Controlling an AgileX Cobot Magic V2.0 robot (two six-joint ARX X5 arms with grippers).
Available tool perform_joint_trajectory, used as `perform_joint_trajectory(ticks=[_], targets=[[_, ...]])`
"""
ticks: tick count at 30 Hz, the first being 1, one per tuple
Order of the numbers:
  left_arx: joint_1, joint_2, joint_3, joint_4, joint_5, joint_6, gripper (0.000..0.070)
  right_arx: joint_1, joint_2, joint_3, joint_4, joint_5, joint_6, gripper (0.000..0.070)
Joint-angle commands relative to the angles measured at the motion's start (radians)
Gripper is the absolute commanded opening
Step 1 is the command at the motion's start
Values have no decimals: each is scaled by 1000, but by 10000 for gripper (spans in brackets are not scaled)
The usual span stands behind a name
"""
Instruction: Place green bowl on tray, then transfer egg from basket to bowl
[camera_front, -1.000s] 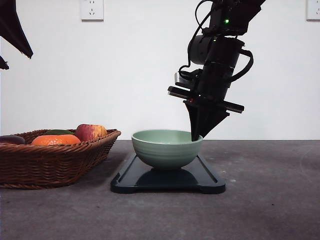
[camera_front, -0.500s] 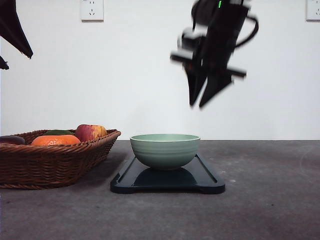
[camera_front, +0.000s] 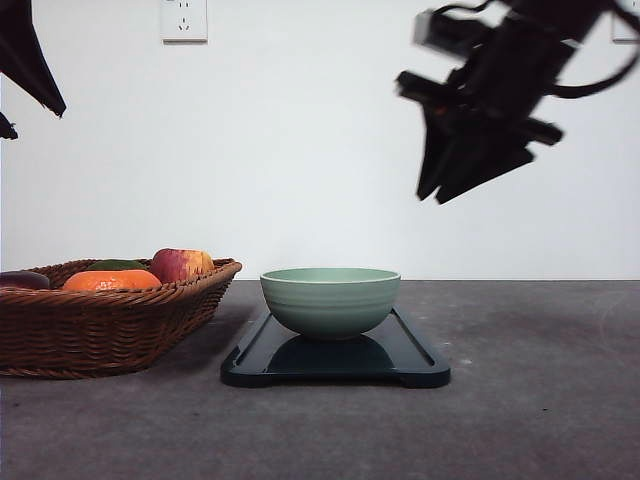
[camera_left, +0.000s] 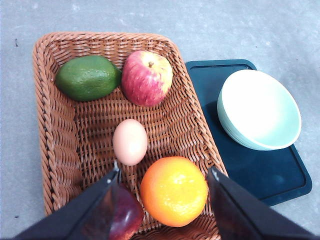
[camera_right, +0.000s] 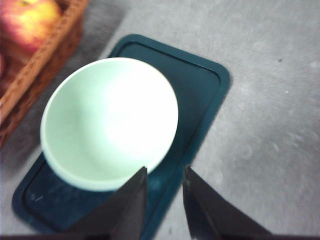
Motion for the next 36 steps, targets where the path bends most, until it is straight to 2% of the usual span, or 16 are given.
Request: perform_joint_trajectory(ticks=[1,9,15,19,24,31,36], targets=[[-2,8,24,8,3,7,351,6,-46,-67,21,-3,-20,136],[-2,8,24,12,3,6,351,6,-337,-285,27,-5,-22,136],[-2,8,25,9,3,-16,357,7,-472,-310,-61,-3,-22,136],[-13,29,58,-12,-4,-43,357,6,-497,-310,-59,3,-21,136],[-65,140,172,-92,-74,-20,357,7,-494,-310,-30,3,-16,136],[-127,379,346,-178,-147,-9,365,7,-494,-310,-23,3,-15,136],[-157,529,437,-189,-231,-4,377,7,-494,-310,-26,3,-11,136]])
